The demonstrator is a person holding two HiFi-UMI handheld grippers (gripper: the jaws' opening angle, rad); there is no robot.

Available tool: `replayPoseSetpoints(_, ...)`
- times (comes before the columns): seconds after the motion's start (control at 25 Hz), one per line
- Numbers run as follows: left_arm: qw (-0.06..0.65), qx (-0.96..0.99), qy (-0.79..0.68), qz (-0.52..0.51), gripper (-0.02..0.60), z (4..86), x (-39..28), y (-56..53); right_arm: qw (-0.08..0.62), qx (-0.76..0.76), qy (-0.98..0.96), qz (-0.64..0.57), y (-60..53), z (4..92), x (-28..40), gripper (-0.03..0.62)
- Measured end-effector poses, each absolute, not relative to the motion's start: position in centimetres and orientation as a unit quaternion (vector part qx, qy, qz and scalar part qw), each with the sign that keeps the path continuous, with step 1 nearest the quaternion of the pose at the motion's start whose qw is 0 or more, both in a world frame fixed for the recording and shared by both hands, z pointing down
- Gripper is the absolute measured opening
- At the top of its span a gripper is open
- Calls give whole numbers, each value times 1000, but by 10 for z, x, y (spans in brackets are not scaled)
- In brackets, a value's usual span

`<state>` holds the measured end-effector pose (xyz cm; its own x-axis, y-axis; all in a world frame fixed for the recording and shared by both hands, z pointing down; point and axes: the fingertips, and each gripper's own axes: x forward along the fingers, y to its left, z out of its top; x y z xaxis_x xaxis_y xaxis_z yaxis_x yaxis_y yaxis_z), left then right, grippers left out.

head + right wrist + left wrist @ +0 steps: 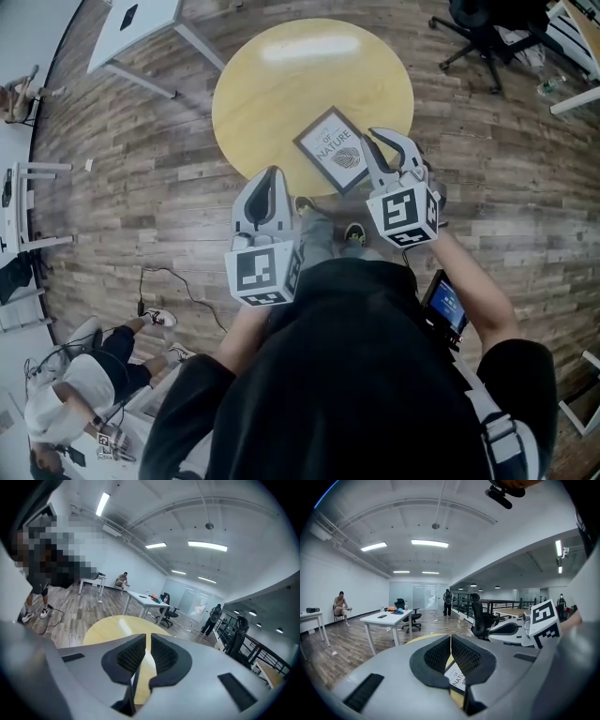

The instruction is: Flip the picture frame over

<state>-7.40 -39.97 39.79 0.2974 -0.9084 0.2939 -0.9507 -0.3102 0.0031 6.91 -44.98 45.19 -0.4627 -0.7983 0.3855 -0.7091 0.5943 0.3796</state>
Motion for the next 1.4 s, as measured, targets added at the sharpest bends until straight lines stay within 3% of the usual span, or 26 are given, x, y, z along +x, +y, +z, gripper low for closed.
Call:
replayPoseSetpoints(0.16, 79, 804, -578, 118, 23, 389, -65, -401, 216, 423, -879, -37, -440, 434, 70, 20)
replayPoseSetpoints(0.68, 83, 830, -541, 104, 23, 368, -42, -431, 157, 395, -905, -25, -435, 385, 43, 20)
replayPoseSetpoints(1.0, 62, 851, -515, 83, 23, 344, -57, -448, 22, 402, -913, 64, -443, 340, 32, 20)
replayPoseSetpoints(1.4, 53, 858, -507, 71, 23, 340, -63, -458, 19, 426, -902, 63, -460, 328, 47, 20)
